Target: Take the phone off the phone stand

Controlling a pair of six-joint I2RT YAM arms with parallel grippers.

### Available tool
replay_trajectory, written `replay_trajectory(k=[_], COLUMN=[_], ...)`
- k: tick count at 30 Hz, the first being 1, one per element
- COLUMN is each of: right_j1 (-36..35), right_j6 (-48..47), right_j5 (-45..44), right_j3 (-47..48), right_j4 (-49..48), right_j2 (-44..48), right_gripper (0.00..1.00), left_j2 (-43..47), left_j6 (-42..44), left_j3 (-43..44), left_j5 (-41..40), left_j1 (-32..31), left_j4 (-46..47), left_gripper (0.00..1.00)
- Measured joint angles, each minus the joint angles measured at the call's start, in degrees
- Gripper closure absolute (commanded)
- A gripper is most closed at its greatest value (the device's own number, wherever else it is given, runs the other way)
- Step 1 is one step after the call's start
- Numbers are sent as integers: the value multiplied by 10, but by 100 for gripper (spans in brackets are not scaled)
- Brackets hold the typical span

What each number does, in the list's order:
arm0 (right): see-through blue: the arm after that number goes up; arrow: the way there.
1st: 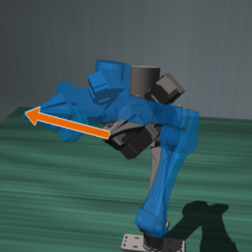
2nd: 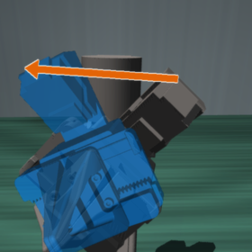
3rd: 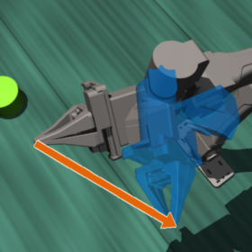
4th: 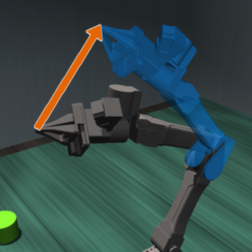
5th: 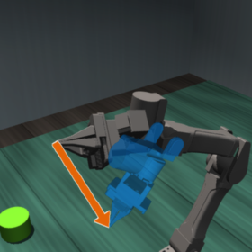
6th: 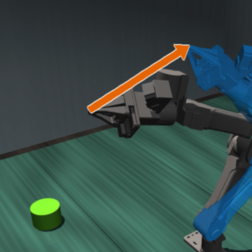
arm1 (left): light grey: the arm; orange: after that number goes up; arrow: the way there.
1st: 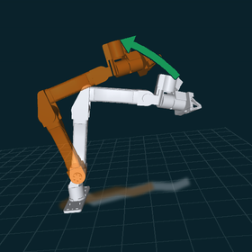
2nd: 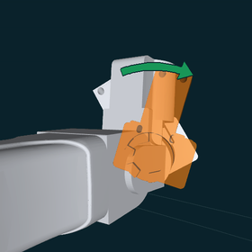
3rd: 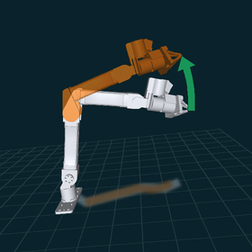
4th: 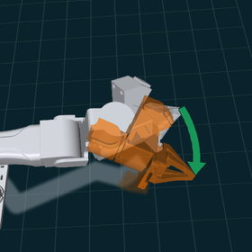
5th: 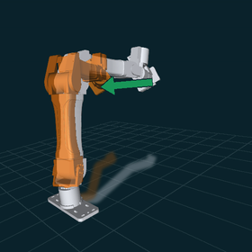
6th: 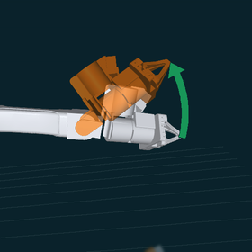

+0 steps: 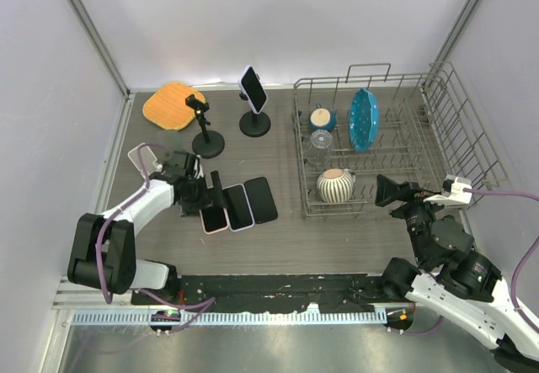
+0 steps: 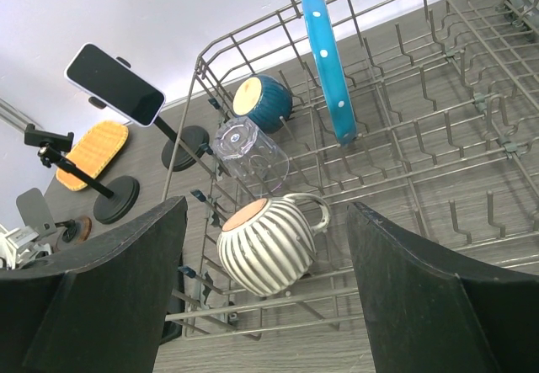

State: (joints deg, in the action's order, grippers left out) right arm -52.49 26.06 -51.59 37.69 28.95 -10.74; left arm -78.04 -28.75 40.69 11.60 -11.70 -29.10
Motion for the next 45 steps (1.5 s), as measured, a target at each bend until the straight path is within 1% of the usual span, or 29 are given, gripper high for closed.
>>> replay_trajectory(k=[6,15,22,26,30,34,36,38,42,45], right_j1=[0,0,0,0,0,0,0,-1,-4,-8], right_j6=[0,0,0,0,-1,-1,-1,-2,-3,-3], right_j5=[0,0,2,3,6,9,11,12,13,13], right_j3=[0,0,-1,-1,-1,-2,-2,-2,-2,-2], right_j4=[0,0,0,0,0,0,0,0,0,0], right_j2=[0,-2,-9,-10,-10,-10,-12,-13,-16,-16], right_gripper=[19,19,19,19,20,19,20,20,20,20], left_j2=[8,69,104,103,66,-10,-49,-97,-178,-228], left_j6=[-13,-10,-5,7,21,49,65,84,117,130], left_j3=[4,27,80,132,192,252,279,319,385,430], left_j5=[-7,-57,-130,-160,-180,-191,-194,-201,-230,-245], left_j1=[-33,-72,-113,-129,-132,-132,-132,-132,-131,-127], left_j4=[1,-5,5,60,144,245,276,302,348,361], left_gripper=[0,0,0,0,0,1,3,4,12,17])
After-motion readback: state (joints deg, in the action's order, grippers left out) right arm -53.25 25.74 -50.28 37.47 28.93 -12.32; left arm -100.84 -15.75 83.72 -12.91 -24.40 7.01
